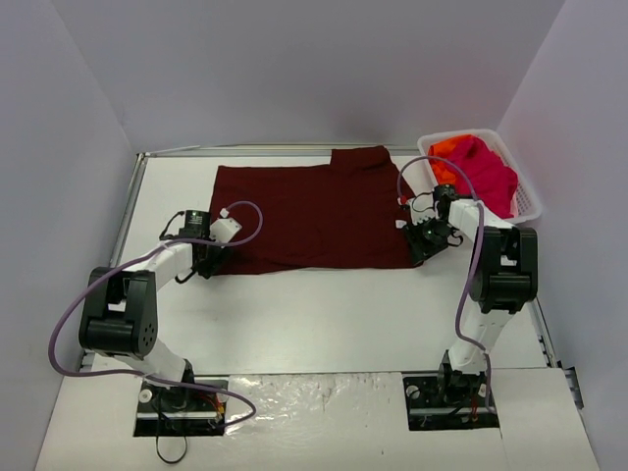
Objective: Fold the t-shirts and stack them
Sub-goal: Fold the flattened tshirt in 1/3 of the way
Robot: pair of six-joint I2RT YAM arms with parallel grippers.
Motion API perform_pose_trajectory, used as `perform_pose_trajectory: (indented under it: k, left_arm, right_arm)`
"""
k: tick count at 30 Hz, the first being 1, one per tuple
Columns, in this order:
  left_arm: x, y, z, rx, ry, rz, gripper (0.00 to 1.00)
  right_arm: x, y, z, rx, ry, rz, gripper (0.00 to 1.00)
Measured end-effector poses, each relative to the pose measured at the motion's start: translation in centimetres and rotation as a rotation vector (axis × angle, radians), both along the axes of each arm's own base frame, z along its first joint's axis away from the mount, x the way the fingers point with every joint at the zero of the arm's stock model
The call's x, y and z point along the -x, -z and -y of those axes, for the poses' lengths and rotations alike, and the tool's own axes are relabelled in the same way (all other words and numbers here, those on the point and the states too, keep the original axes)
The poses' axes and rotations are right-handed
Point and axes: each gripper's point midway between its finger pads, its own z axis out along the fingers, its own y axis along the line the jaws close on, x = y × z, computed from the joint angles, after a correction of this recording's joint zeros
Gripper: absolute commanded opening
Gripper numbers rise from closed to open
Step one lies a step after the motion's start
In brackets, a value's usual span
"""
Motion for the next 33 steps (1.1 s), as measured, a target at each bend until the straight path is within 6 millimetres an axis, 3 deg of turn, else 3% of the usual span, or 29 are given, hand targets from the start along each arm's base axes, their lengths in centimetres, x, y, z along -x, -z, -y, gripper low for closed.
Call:
perform_pose_trajectory:
  k: [2, 3, 5, 17, 22, 28, 29, 31, 33]
  left_arm:
    - [0.0, 0.0, 0.0, 0.0, 0.0, 0.001, 0.62]
    - [0.0, 0.0, 0.0, 0.0, 0.0, 0.001, 0.62]
    - [0.0, 0.0, 0.0, 0.0, 0.0, 0.001, 0.62]
    - [0.4, 0.0, -0.1, -0.009, 0.019, -0.006, 0.52]
    - [1.8, 0.2, -0.4, -0.036, 0.05, -0.04, 0.45]
    - [3.6, 0.3, -0.6, -0.048, 0.082, -0.078, 0.44]
    - [3.7, 0.4, -0.6, -0.045, 0.084, -0.079, 0.44]
    - [3.9, 0.4, -0.6, -0.043, 0.085, -0.085, 0.43]
    - [4.0, 0.5, -0.5, -0.042, 0.086, -0.091, 0.43]
  right_arm:
    - [0.1, 0.1, 0.0, 0.0, -0.001, -0.002, 0.31]
    - [0.1, 0.1, 0.0, 0.0, -0.002, -0.003, 0.16]
    - [0.1, 0.1, 0.1, 0.002, -0.009, 0.001, 0.0]
    - [-0.1, -0.1, 1.4, 0.023, 0.03, 0.006, 0.0]
    - [-0.6, -0.6, 2.7, 0.047, 0.052, 0.016, 0.0]
    - [-1.0, -1.0, 2.6, 0.026, 0.044, 0.029, 0.0]
    - [-1.0, -1.0, 2.5, 0.019, 0.04, 0.026, 0.11]
    - [-0.8, -0.8, 2.3, 0.007, 0.032, 0.014, 0.19]
    - [-0.5, -0.5, 2.2, 0.0, 0.024, 0.002, 0.36]
